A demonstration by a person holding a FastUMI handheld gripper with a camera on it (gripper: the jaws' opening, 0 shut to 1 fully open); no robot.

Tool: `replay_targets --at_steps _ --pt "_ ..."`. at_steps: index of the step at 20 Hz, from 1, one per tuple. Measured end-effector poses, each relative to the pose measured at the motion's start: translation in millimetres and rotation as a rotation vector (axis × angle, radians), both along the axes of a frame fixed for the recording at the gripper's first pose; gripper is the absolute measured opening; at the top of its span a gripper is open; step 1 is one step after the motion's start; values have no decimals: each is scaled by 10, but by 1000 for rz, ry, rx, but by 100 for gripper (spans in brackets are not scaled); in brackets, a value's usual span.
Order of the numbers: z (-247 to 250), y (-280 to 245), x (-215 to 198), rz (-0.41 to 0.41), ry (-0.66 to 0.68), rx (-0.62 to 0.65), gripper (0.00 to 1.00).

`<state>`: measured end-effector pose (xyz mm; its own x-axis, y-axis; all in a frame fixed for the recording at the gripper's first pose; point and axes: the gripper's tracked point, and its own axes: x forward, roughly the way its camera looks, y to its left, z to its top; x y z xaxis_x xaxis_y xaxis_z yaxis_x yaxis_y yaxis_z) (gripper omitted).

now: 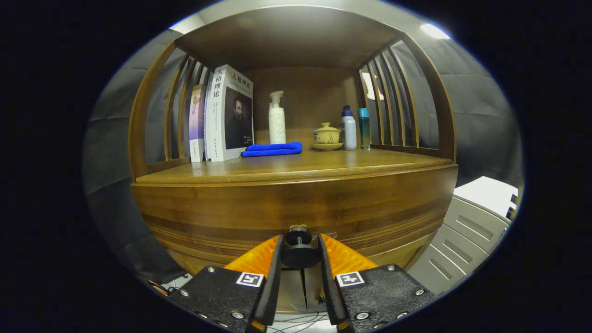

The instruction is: Pull open the drawer, take out the items inside it, and place them on the countertop above the cabinet.

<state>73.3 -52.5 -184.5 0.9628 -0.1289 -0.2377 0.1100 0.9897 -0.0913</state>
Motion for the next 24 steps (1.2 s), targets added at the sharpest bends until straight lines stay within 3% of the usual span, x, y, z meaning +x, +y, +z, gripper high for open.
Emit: replay_targets --at_steps 4,6,24 --pt "2 -4 -3 -14 -25 -23 26" --pt "-7 -2 4 -20 -18 -19 22" --pt "79 6 -769 8 29 1 21"
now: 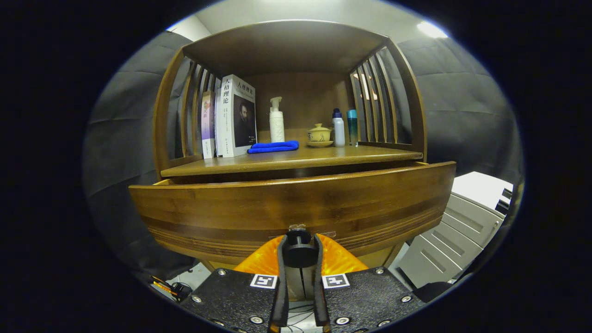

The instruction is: Pull open the drawer, take out the items inside it, and place them on the countertop above the cabinet.

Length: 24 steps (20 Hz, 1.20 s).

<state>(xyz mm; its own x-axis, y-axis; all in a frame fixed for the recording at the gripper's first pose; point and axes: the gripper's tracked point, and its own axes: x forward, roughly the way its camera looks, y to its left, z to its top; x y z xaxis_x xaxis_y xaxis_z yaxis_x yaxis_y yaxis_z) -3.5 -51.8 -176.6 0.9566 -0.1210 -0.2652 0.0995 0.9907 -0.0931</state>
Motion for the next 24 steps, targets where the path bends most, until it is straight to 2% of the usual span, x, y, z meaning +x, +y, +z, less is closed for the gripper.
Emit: replay_targets --at_steps 3,14,24 --pt "25 -10 -261 5 4 -1 21" --pt "0 35 -806 29 30 -11 21" --pt "-18 84 -1107 41 60 -4 22"
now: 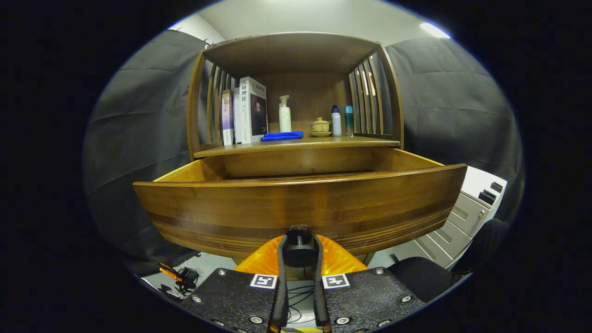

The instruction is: Pull open the drawer, take out the items inside it, and place them on the countertop above the cabinet.

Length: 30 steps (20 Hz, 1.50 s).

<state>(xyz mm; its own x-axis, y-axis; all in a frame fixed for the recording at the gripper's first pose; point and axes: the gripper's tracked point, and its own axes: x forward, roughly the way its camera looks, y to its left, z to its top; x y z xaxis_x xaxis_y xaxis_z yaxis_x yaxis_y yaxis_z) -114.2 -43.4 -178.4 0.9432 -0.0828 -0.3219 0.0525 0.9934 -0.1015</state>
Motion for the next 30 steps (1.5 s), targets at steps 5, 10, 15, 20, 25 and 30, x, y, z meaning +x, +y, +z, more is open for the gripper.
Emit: replay_targets --at_steps 5,10,15,20,25,30 --pt "231 14 -55 40 -6 35 48" --pt "1002 -80 4 27 -118 73 88" --pt "1492 -208 287 17 -101 14 95" --pt "1595 -357 787 -48 -19 27 96" --pt "1442 -550 1188 -127 128 -21 96" --pt "1049 -523 1470 -142 367 -45 96"
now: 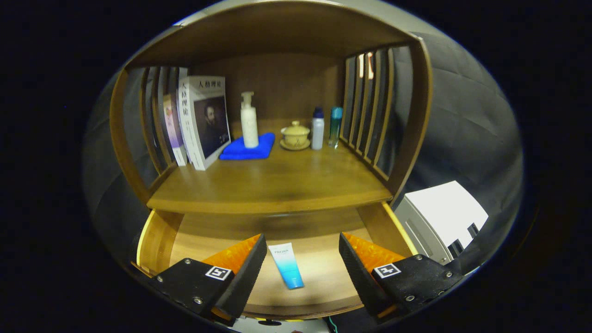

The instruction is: Pull open the drawer, take out the items inside it, and place them on the countertop above the cabinet.

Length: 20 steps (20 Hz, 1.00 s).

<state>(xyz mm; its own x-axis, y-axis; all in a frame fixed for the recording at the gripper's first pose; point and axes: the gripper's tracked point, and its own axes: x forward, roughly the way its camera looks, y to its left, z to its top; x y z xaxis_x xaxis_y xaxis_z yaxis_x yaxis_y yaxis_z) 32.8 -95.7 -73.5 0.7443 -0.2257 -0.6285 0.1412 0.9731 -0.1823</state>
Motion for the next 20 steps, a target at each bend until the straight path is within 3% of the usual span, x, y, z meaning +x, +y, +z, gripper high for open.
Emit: replay_targets --at_steps 5,10,16,20 --pt "-672 89 -136 -15 288 -4 97" --pt "-1080 108 -298 -36 481 35 97" --pt "-1342 5 -402 -102 573 92 97" --pt "-1427 -68 -386 -123 591 117 92"
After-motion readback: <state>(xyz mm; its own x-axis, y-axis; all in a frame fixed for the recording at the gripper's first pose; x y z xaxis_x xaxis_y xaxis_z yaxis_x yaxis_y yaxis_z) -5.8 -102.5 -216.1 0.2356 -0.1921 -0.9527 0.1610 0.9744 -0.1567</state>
